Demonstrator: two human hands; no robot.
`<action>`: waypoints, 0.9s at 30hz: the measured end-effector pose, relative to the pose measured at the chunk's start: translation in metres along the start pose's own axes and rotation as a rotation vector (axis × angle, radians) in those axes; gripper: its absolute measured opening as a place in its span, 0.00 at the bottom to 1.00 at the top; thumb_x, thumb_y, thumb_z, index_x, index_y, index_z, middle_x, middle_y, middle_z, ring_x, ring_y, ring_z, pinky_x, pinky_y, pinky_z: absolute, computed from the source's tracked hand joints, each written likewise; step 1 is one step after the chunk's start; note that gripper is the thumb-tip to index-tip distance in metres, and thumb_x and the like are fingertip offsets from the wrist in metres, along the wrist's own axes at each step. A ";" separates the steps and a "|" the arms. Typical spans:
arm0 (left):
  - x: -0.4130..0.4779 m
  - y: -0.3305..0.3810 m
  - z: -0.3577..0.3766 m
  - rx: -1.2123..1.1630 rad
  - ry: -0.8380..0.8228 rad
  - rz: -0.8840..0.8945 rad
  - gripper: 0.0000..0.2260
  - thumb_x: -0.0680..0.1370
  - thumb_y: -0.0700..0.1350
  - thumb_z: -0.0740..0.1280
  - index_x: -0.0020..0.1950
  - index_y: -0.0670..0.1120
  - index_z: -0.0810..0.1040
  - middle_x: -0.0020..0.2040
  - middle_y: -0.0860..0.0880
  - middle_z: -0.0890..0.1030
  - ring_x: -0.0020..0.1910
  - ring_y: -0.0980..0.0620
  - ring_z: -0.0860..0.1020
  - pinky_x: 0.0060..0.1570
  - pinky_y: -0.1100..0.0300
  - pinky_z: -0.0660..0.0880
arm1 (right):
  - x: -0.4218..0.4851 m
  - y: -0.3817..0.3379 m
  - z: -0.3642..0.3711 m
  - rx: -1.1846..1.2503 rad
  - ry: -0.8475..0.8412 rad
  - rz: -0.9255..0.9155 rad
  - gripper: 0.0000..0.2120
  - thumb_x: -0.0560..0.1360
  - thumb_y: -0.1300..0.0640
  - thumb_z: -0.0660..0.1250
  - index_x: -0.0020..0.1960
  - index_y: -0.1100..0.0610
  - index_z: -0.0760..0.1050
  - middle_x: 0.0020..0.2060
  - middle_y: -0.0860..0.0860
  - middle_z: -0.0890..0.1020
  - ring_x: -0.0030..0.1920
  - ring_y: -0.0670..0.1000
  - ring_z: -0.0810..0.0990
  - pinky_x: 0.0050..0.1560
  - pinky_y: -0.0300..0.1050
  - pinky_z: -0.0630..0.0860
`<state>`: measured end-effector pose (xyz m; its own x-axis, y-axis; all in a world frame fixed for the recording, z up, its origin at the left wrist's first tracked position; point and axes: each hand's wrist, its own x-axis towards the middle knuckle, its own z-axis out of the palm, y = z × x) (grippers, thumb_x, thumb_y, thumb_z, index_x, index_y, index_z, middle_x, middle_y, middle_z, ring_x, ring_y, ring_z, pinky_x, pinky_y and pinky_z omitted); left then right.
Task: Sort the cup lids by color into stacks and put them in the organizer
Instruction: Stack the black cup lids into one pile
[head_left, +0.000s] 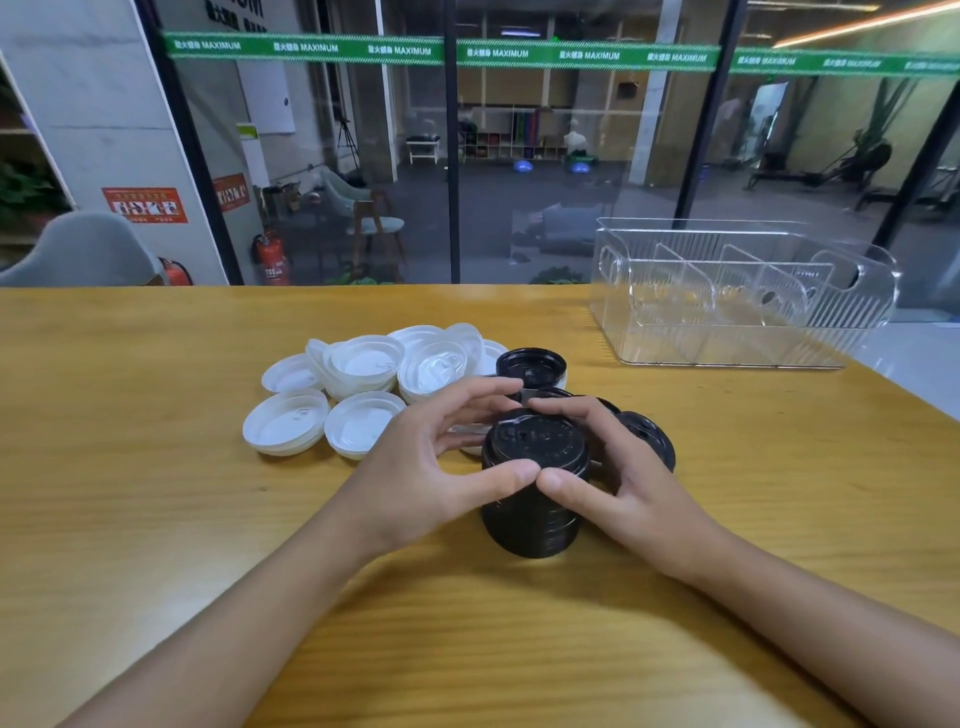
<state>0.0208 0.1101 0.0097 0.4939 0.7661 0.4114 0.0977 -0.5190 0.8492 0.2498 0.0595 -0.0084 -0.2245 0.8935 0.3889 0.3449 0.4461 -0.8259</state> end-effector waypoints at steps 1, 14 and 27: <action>0.000 -0.001 0.000 -0.005 -0.003 -0.012 0.30 0.70 0.50 0.81 0.71 0.57 0.78 0.63 0.54 0.84 0.67 0.54 0.81 0.67 0.59 0.77 | 0.000 0.000 0.000 0.006 -0.006 0.004 0.25 0.78 0.51 0.73 0.73 0.49 0.71 0.64 0.41 0.83 0.67 0.48 0.82 0.64 0.40 0.77; 0.002 -0.004 -0.005 -0.088 -0.020 -0.056 0.27 0.73 0.51 0.81 0.70 0.55 0.78 0.61 0.52 0.85 0.62 0.53 0.83 0.61 0.58 0.80 | 0.001 -0.002 -0.004 -0.035 -0.027 -0.001 0.27 0.77 0.51 0.74 0.73 0.47 0.71 0.65 0.42 0.82 0.68 0.49 0.81 0.66 0.43 0.77; 0.014 -0.042 -0.008 0.667 0.146 0.204 0.16 0.81 0.44 0.73 0.70 0.50 0.82 0.62 0.54 0.85 0.62 0.57 0.79 0.62 0.73 0.69 | 0.001 -0.002 -0.002 -0.116 -0.039 -0.043 0.29 0.79 0.48 0.72 0.78 0.45 0.69 0.72 0.38 0.76 0.74 0.44 0.75 0.69 0.38 0.74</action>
<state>0.0166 0.1454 -0.0178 0.4423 0.6478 0.6202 0.5470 -0.7429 0.3858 0.2509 0.0597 -0.0053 -0.2762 0.8717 0.4049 0.4370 0.4891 -0.7549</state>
